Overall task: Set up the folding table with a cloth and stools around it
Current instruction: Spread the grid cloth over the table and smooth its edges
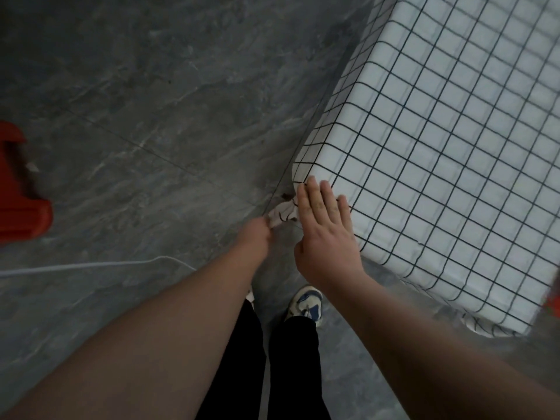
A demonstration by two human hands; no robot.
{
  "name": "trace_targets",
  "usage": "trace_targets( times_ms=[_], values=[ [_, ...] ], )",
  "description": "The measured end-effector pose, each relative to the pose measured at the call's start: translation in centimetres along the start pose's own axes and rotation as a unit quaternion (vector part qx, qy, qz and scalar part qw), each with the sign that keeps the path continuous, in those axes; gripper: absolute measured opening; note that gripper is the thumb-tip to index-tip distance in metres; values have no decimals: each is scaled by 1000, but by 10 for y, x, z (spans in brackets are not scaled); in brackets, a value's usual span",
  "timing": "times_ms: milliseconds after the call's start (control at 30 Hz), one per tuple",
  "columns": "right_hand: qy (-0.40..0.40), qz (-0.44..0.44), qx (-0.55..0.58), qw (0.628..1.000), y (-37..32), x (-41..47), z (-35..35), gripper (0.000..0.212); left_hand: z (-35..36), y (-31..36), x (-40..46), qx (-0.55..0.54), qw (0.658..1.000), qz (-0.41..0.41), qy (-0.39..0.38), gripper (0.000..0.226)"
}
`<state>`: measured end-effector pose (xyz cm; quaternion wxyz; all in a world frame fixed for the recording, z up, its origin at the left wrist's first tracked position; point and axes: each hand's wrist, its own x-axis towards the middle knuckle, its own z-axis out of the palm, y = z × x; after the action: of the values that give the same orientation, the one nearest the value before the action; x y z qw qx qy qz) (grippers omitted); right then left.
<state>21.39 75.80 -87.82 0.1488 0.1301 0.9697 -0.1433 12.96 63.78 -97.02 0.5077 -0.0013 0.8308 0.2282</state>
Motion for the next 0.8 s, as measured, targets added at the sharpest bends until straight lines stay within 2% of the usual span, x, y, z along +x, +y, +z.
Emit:
trace_targets(
  times_ms=[33, 67, 133, 200, 233, 267, 300, 367, 433, 500, 633, 733, 800],
  values=[
    [-10, 2, 6, 1000, 1, 0, 1, 94, -5, -3, -1, 51, 999, -13, 15, 39],
    [-23, 1, 15, 1000, 1, 0, -1, 92, -10, -3, -5, 87, 994, -44, 42, 50],
    [-34, 4, 16, 999, -1, 1, -3, 90, -20, 1, -20, 147, 982, -40, 110, 88],
    [-35, 4, 39, 999, -2, 0, -7, 84, -23, 15, -36, 173, 967, 93, 162, 110],
    [-30, 4, 61, 998, -2, 1, -10, 82, -21, 22, -41, 189, 953, 176, 159, 112],
    [-25, 6, 74, 997, -2, 0, -12, 82, -18, 29, -45, 205, 937, 245, 140, 111],
    [-25, 6, 86, 996, -2, 0, -14, 83, -18, 35, -45, 210, 929, 280, 124, 106],
    [-18, 8, 87, 996, -1, 1, -15, 80, -17, 44, -42, 176, 935, 290, 107, 91],
    [-17, 7, 83, 996, 1, 0, -13, 82, -16, 47, -38, 157, 938, 282, 125, 76],
    [-28, -1, 78, 997, 3, -1, -13, 86, -15, 47, -36, 169, 936, 278, 131, 69],
    [-38, -4, 95, 995, 0, 0, -21, 88, -20, 50, -40, 208, 942, 244, 101, 80],
    [-26, 23, 220, 975, -1, 3, -32, 84, -31, 59, -43, 230, 948, 211, 54, 97],
    [-16, 51, 308, 950, 3, 3, -43, 88, -42, 70, -53, 174, 965, 192, 48, 94]
  ],
)
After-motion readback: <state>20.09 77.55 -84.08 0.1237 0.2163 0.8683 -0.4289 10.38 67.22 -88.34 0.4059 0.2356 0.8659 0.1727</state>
